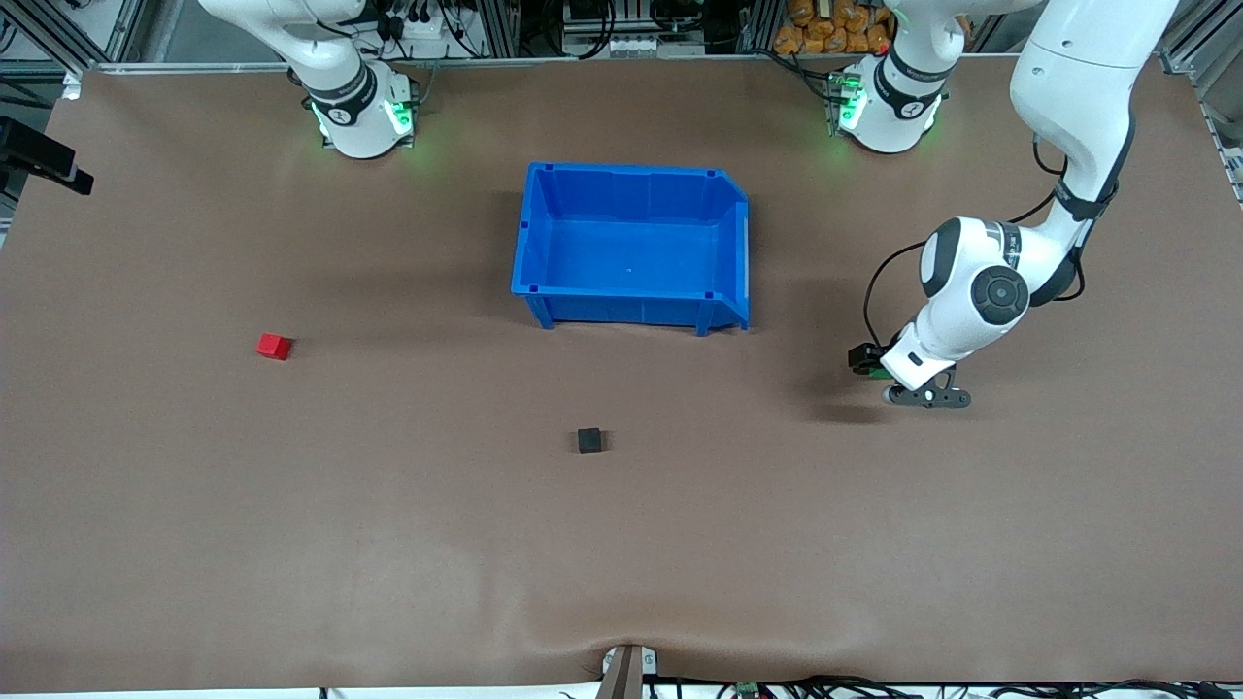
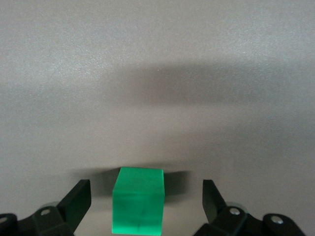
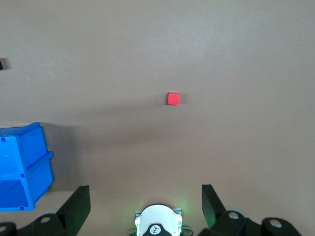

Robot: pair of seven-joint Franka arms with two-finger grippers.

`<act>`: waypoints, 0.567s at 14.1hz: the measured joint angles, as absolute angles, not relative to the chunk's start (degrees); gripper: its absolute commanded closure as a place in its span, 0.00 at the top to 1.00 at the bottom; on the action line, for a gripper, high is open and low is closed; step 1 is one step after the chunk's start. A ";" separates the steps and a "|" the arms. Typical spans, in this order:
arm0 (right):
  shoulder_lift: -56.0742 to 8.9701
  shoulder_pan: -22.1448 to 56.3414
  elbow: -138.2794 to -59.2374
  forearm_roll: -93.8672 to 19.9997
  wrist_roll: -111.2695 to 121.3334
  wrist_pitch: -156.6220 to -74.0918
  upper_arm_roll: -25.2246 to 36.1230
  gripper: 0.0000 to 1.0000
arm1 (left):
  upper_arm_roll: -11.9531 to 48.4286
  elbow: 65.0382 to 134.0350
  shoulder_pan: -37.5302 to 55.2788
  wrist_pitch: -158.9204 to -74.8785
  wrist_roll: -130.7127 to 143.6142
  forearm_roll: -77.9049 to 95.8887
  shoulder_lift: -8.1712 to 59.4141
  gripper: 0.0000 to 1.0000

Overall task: Attach green and red cubes to black cube
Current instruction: 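Lift the green cube with the left gripper while the right gripper grasps the red cube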

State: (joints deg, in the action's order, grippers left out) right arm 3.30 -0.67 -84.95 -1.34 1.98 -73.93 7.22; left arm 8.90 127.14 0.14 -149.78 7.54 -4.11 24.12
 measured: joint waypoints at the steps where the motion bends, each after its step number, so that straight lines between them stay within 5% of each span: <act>1: 2.71 -0.67 -84.01 -1.47 1.98 -73.10 7.38 1.00 | 8.90 127.08 0.14 -149.79 7.54 -4.11 24.13 0.90; 8: -7.10 -1.04 -76.94 -1.97 1.98 -72.10 7.34 1.00 | 8.90 126.90 0.16 -149.80 7.54 -4.11 24.47 0.00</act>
State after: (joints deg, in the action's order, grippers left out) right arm -7.10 -1.04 -76.94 -1.97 1.98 -72.10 7.34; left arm 8.90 126.90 0.16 -149.80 7.54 -4.11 24.47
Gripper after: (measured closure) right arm 0.000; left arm 0.590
